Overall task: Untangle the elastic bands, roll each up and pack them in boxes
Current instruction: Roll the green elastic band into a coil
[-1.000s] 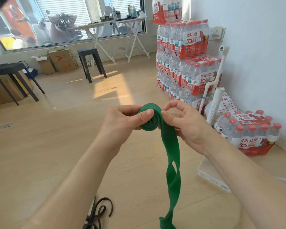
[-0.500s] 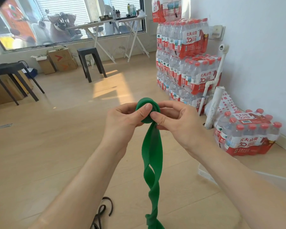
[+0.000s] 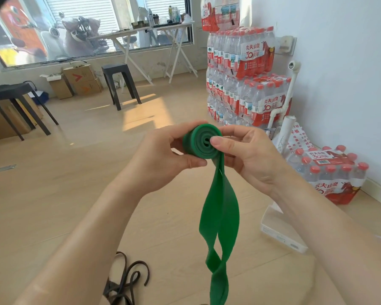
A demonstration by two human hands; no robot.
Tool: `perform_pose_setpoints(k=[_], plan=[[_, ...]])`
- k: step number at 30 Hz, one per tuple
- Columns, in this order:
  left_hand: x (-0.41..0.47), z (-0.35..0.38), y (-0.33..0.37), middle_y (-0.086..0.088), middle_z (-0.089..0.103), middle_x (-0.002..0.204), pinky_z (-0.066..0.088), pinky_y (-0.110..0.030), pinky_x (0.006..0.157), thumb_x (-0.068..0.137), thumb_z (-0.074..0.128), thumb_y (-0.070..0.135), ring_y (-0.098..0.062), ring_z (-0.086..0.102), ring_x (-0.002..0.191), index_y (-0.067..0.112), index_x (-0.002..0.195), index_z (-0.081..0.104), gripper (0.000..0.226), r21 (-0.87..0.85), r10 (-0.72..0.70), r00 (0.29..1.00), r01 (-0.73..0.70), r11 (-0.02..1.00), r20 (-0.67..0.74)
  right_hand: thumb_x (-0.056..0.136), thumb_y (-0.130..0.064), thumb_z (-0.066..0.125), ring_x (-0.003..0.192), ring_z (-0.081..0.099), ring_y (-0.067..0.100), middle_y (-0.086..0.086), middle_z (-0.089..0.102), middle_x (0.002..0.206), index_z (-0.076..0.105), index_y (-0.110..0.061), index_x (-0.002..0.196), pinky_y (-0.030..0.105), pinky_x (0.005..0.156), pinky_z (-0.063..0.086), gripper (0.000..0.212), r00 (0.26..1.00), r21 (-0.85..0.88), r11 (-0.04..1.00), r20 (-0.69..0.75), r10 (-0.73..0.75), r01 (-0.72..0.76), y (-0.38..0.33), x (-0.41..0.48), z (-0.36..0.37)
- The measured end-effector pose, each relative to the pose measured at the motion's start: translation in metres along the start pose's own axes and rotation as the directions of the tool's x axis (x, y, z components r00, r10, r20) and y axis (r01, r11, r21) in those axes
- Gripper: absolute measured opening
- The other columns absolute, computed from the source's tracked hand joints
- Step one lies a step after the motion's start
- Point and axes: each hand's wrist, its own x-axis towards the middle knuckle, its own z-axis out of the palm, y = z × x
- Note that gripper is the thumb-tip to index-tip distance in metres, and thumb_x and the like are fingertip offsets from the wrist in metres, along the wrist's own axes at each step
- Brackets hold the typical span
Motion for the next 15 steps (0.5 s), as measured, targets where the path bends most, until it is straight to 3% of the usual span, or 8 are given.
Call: perform_pose_setpoints(k=[3,5,8,11,13,15], plan=[[0.004,-0.006,0.013,0.012,0.055,0.108,0.054,-0.028,0.081,0.066,0.085,0.022,-0.010,0.056,0.099,0.043,0.115,0.059,0.059,0.197,0.126,0.992,-0.123,0.973,-0.004,0.070,-0.011,0.068,0.063,0.068,0.015,0.008,0.073,0.076,0.069,-0.002,0.091,0.022,0.058,0.055,0.023,1.000,0.044,0.999,0.017,0.002,-0.003,-0.014,-0.002,0.001],[0.007,-0.012,0.027,0.017,0.055,0.114,0.052,-0.028,0.090,0.067,0.084,0.024,-0.005,0.055,0.107,0.036,0.119,0.059,0.059,0.203,0.178,0.984,-0.177,0.963,0.014,0.072,-0.012,0.066,0.061,0.066,0.016,0.008,0.073,0.075,0.074,-0.006,0.083,0.023,0.058,0.055,0.015,0.998,0.064,0.998,0.058,-0.015,0.011,-0.027,-0.004,0.002],[0.009,-0.022,0.058,0.020,0.066,0.104,0.051,-0.025,0.093,0.070,0.083,0.017,-0.001,0.062,0.099,0.029,0.116,0.061,0.053,0.137,0.194,0.981,-0.192,0.972,-0.001,0.075,-0.018,0.065,0.062,0.061,0.018,0.008,0.071,0.073,0.077,-0.010,0.079,0.026,0.064,0.051,0.014,0.994,0.076,0.997,0.100,-0.033,0.025,-0.050,-0.009,0.010],[0.007,-0.034,0.091,0.015,0.070,0.094,0.053,-0.026,0.087,0.066,0.084,0.017,0.000,0.065,0.088,0.024,0.107,0.067,0.045,0.228,0.264,0.961,-0.239,0.944,-0.085,0.082,-0.029,0.059,0.066,0.061,0.014,0.002,0.070,0.075,0.073,-0.010,0.090,0.028,0.068,0.049,0.024,0.981,0.076,0.995,0.175,-0.078,0.066,-0.071,-0.018,0.022],[0.006,-0.043,0.113,0.014,0.071,0.089,0.055,-0.030,0.081,0.065,0.084,0.023,-0.002,0.066,0.082,0.023,0.105,0.068,0.044,0.327,0.273,0.954,-0.220,0.919,-0.127,0.080,-0.040,0.059,0.074,0.064,0.008,-0.007,0.069,0.082,0.066,-0.020,0.101,0.026,0.072,0.049,0.030,0.978,-0.141,0.983,0.191,-0.089,0.117,-0.075,-0.027,0.027],[0.005,-0.052,0.131,0.007,0.072,0.086,0.056,-0.038,0.077,0.063,0.084,0.030,-0.011,0.068,0.080,0.024,0.104,0.067,0.045,0.381,0.267,0.948,-0.185,0.906,-0.175,0.071,-0.047,0.076,0.095,0.067,0.008,-0.009,0.069,0.102,0.058,-0.035,0.110,0.030,0.082,0.055,0.045,0.992,-0.418,0.901,0.085,-0.089,0.117,-0.066,-0.036,0.031]])
